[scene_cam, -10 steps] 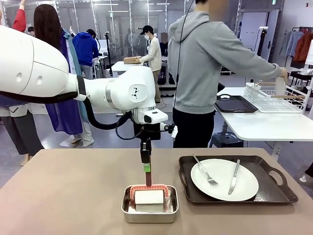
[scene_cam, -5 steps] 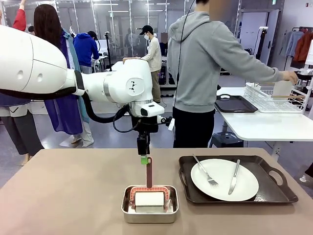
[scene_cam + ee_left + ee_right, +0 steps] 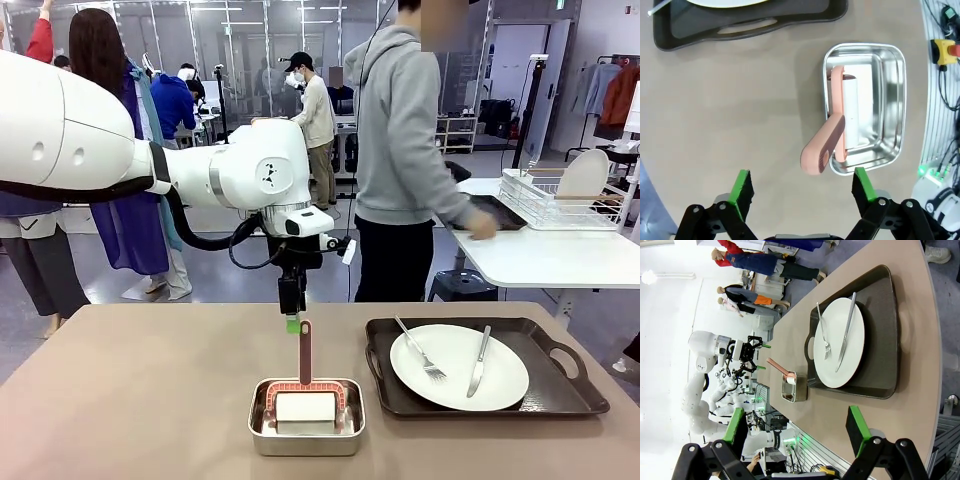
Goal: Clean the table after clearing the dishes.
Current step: Place the Lint Roller back on top of the Airtight Container, then when the right (or left) Handle tray is removed, use the right hand (or left hand) to clean the right (or left) side of the table with the Lint Roller.
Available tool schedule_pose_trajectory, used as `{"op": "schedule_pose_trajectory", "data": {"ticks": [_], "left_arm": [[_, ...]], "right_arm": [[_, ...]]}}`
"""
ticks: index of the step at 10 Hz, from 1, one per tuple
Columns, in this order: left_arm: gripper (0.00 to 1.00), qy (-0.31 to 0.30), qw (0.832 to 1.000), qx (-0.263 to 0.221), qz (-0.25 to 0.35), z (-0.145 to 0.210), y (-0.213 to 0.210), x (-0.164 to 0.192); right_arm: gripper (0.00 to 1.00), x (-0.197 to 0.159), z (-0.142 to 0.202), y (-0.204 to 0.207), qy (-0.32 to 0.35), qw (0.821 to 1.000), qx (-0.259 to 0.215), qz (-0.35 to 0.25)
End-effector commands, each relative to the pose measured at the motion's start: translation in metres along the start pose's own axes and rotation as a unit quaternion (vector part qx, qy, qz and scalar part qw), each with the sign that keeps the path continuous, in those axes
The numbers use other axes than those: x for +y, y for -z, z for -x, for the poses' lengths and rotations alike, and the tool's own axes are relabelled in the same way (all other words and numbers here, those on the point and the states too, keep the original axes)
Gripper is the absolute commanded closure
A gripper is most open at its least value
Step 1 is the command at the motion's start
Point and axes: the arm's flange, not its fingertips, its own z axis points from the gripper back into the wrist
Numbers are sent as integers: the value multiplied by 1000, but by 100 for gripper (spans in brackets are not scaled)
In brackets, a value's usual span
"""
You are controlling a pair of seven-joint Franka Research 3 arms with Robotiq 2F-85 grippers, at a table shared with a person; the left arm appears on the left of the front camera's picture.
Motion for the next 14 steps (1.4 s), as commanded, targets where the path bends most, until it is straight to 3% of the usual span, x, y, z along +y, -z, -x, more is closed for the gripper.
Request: {"op": "schedule_pose_trajectory", "data": {"ticks": [1, 8, 9, 11, 13, 14], "left_arm": [[0, -2, 1000, 3, 0, 0, 1, 1], [0, 0, 1000, 0, 2, 0, 3, 2], [0, -24, 997, -68, 33, 13, -28, 6], [0, -95, 986, -128, 53, 77, -75, 7], [0, -151, 951, -256, 88, 169, -102, -2], [0, -200, 936, -277, 86, 223, -108, -11]], "right_arm": [[0, 2, 2, -1, -8, 1000, -1, -6], [0, 2, 2, -1, -8, 1000, -1, -6], [0, 2, 2, -1, -8, 1000, -1, -6], [0, 2, 2, -1, -8, 1000, -1, -6], [0, 2, 2, -1, -8, 1000, -1, -6], [0, 2, 2, -1, -8, 1000, -1, -6]]}}
